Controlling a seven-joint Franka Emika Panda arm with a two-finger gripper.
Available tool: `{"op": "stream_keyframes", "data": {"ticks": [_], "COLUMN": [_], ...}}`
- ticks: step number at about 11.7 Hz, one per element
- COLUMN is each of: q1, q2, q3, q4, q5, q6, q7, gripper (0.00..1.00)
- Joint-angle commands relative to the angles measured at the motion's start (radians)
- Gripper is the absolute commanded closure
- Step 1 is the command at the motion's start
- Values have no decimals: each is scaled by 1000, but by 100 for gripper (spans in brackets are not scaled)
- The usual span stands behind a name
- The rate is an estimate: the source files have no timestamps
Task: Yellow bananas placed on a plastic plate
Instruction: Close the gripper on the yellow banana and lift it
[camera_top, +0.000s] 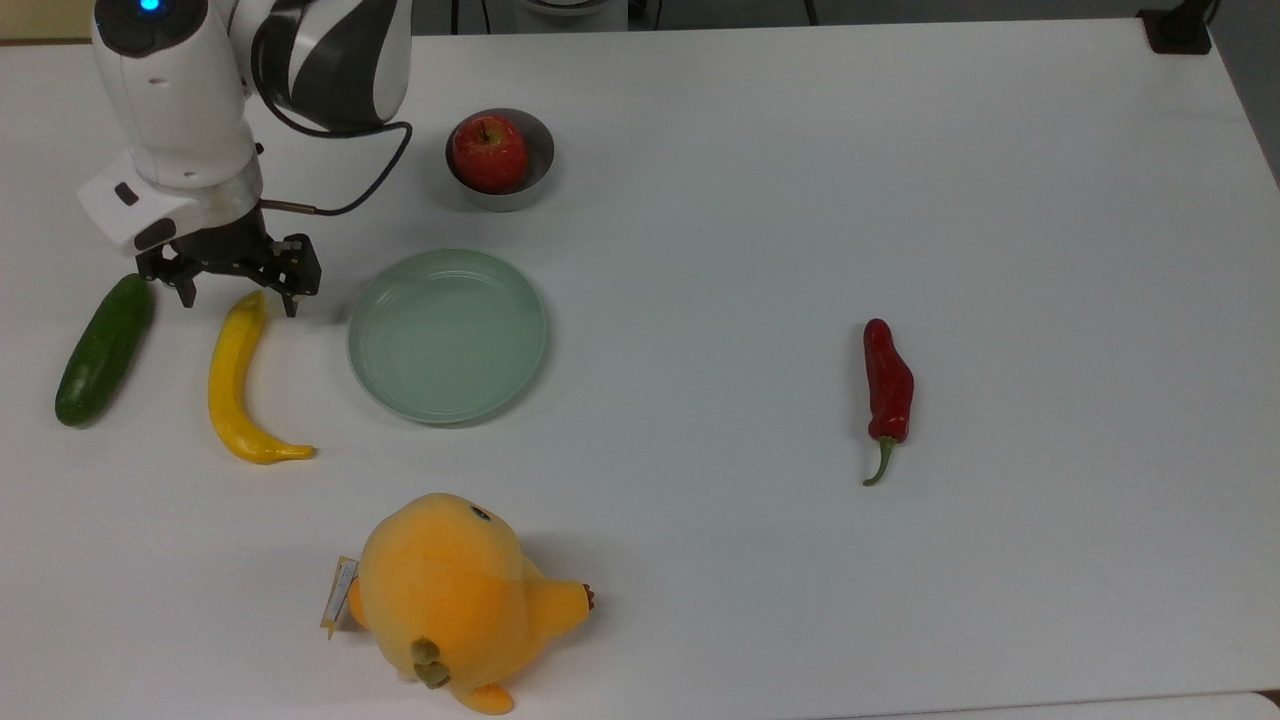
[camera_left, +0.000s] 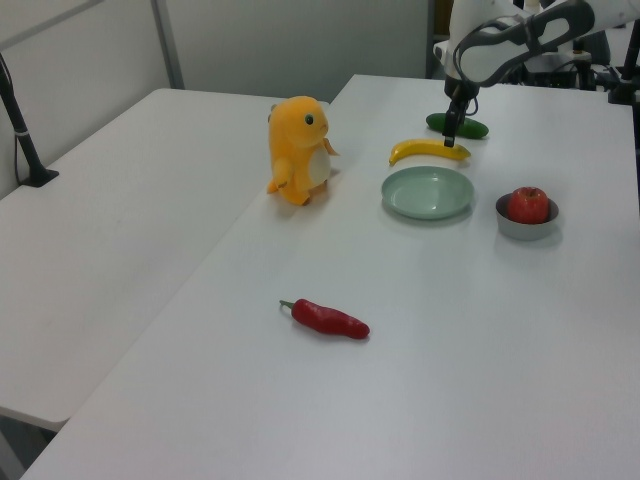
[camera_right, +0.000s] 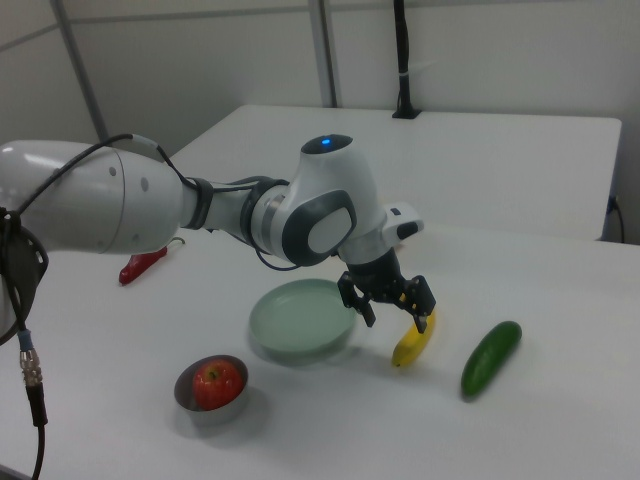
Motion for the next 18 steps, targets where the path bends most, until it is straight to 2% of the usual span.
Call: {"op": "stream_keyframes", "data": {"ticks": [1, 4, 7, 9, 11, 12, 15, 16, 18], "q1": [2, -7, -9, -7, -9, -7, -9, -9, -12], "q2": [20, 46, 55, 57, 58, 57, 57, 57, 54], "q3": [0, 0, 0, 0, 0, 0, 0, 0, 0], "q4": [-17, -17, -17, -17, -23, -24, -24, -24, -21], "q5": [-12, -12, -12, -12, -12, -12, -12, -10, -4], "q6": [70, 106, 109, 110, 110, 110, 110, 110, 109], "q7": [-16, -8, -3, -3, -3, -3, -14, -14, -14], "gripper": [0, 0, 22, 24, 33, 40, 75, 77, 85]}}
